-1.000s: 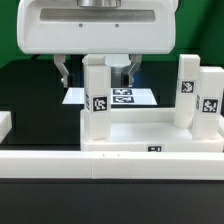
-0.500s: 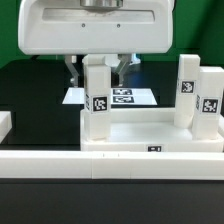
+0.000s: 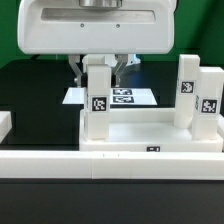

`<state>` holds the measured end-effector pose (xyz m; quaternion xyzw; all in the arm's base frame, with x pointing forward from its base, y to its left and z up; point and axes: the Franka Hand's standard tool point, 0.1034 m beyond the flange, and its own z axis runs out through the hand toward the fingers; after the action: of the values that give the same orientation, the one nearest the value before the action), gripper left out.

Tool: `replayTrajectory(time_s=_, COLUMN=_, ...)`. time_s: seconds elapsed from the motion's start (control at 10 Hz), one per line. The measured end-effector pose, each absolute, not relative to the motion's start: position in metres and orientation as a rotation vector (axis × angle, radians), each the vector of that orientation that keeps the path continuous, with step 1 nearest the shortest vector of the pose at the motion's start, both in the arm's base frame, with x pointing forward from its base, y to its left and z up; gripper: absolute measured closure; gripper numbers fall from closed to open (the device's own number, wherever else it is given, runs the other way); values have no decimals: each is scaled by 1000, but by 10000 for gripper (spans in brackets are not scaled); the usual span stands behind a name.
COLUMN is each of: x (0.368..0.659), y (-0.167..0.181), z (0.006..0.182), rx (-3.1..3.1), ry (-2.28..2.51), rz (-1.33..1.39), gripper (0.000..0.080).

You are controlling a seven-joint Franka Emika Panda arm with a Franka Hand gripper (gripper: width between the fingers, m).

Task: Assemble desk

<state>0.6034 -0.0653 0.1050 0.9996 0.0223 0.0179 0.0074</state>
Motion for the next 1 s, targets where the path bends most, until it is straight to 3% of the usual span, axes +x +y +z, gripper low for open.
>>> replayTrajectory(time_s=1.0, x=602, y=-59, z=104, rx=2834, ry=-1488, rz=83, gripper=509)
